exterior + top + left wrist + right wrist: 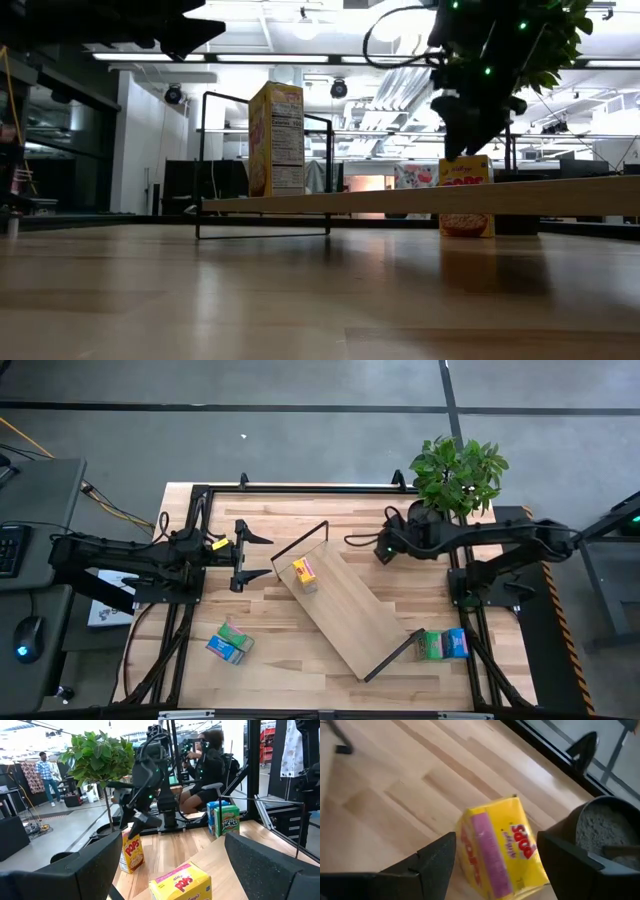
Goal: Stack cereal on shelf
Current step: Put the yellow cereal box aligned with the other yellow cereal box on the shelf
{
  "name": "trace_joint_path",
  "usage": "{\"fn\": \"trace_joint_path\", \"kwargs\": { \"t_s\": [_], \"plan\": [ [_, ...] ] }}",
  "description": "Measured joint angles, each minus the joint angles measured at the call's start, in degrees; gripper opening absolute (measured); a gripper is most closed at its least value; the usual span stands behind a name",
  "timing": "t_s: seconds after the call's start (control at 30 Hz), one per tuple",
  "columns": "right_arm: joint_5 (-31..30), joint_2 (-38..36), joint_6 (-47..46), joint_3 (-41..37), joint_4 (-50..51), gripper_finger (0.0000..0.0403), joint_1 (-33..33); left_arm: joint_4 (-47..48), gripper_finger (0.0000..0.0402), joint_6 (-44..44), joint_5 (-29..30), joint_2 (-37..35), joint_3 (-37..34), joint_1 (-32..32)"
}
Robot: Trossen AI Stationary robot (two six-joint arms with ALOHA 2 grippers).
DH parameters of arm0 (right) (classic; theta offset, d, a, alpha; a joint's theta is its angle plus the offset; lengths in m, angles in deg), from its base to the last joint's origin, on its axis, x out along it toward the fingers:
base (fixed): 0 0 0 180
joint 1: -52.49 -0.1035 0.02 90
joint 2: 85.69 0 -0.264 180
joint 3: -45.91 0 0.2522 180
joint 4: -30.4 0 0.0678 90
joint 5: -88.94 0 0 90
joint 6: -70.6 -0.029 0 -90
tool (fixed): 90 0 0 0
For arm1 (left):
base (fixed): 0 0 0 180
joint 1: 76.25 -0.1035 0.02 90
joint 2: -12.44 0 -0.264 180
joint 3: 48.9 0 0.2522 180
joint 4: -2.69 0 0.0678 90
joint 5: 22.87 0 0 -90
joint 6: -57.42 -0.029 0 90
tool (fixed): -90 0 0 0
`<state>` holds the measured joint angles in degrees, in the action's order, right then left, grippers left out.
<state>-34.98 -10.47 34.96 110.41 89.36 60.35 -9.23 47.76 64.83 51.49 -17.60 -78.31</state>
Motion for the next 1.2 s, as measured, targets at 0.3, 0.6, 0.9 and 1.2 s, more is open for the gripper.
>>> {"fn": "trace_joint_path", "kwargs": {
  "t_s": [0.3,0.6,0.9,1.2],
  "plan": [
    [3.54,0.28,3.78,0.04,0.84,0.0271,2.94,-0.34,0.0344,0.01,-0.01,0.00,0.00,0.02],
    [10.39,4.59,7.45,0.04,0.05,0.0271,5.02,-0.36,0.0344,0.54,-0.02,0.00,0.00,0.40],
    [11.94,5.28,7.19,0.04,0.96,0.0244,4.89,-0.95,0.0344,0.51,-0.03,0.01,0.00,0.59],
    [13.56,4.58,7.50,0.05,2.64,0.0151,4.78,-1.27,0.0344,0.42,0.80,-2.87,0.00,0.59]
  ]
}}
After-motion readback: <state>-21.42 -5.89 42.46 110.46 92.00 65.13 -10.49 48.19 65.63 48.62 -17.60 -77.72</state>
